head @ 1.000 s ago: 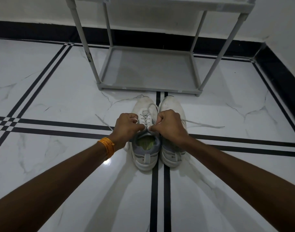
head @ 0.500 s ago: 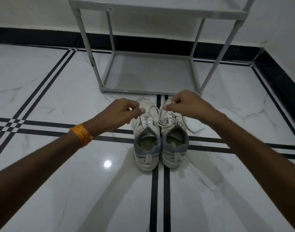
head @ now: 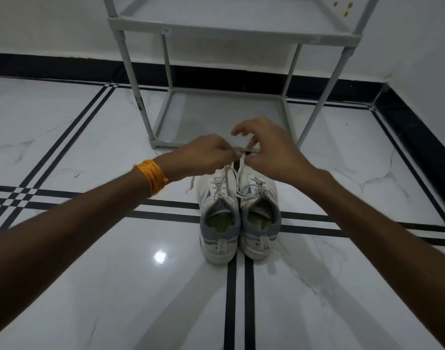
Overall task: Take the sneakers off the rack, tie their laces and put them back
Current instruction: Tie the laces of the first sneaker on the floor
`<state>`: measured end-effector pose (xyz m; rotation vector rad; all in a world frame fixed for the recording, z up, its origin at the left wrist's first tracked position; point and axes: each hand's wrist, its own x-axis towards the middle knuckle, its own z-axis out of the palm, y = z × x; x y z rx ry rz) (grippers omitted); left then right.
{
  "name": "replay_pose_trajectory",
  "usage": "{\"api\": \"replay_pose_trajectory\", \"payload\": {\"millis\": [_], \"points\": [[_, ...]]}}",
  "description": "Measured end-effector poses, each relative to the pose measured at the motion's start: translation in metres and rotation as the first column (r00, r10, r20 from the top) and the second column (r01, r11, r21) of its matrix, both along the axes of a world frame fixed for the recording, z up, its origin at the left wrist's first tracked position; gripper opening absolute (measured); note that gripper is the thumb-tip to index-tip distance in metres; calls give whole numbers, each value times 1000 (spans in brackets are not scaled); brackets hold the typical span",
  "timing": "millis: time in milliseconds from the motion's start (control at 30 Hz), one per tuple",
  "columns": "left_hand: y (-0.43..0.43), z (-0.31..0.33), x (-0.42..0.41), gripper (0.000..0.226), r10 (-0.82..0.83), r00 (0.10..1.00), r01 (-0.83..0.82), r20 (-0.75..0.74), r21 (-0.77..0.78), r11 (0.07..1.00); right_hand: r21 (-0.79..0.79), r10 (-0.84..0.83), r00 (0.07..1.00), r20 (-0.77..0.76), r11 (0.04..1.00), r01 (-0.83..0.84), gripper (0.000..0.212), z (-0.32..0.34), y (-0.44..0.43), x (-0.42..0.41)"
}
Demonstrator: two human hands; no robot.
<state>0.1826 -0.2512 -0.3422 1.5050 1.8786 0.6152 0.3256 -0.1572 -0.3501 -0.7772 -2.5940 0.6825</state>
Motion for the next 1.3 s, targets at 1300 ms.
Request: {"api": "replay_pose_trajectory", "payload": {"millis": [1300], "points": [[-3, -34, 1, 19, 337, 857, -354, 390, -30, 935, -884, -431, 894, 120, 363, 293, 34, -42, 9, -11]]}}
